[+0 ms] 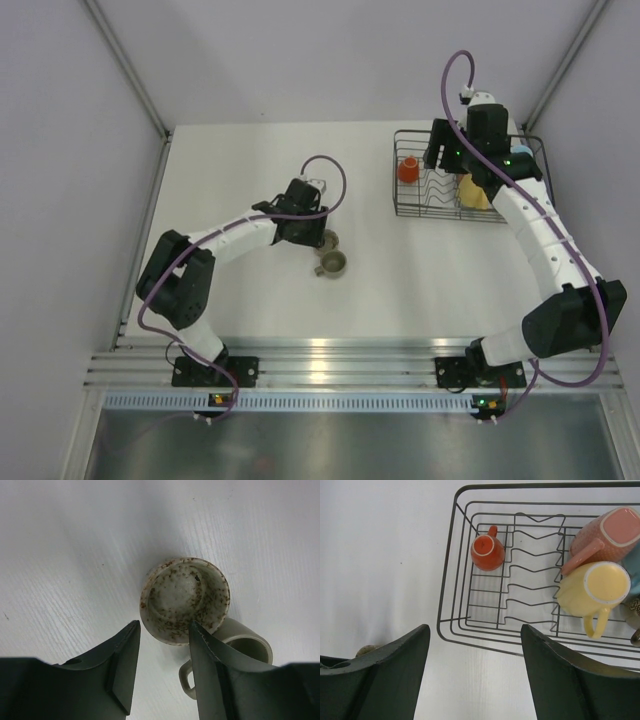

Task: Load the cups into the dish rack
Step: Grab a cup with the left arm, then pass the cup from the left arm to the right, then place the cup upside down on the dish rack

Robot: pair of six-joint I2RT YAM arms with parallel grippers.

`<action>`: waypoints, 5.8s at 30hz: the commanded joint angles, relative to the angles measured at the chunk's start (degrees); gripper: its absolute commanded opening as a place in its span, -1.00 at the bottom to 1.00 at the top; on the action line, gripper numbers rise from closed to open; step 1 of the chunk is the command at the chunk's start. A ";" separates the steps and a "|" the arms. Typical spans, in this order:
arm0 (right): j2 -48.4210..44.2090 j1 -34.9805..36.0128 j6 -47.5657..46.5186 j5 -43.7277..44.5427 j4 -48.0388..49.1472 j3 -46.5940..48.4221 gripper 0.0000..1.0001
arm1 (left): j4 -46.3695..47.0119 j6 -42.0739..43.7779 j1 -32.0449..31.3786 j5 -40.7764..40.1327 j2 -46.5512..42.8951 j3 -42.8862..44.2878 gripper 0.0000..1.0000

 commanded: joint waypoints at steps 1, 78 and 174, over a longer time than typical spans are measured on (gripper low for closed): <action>-0.78 0.87 0.41 -0.56 2.27 0.92 0.47 | 2.71 -0.84 0.86 0.60 0.91 1.75 -0.02; -11.77 0.87 10.52 -49.95 37.87 -10.51 0.54 | 66.43 -84.24 11.86 51.15 0.21 0.87 -1.00; 18.54 2.63 -7.23 -14.91 -11.14 24.54 -1.00 | -3.34 -8.85 19.06 16.54 -9.80 16.17 0.25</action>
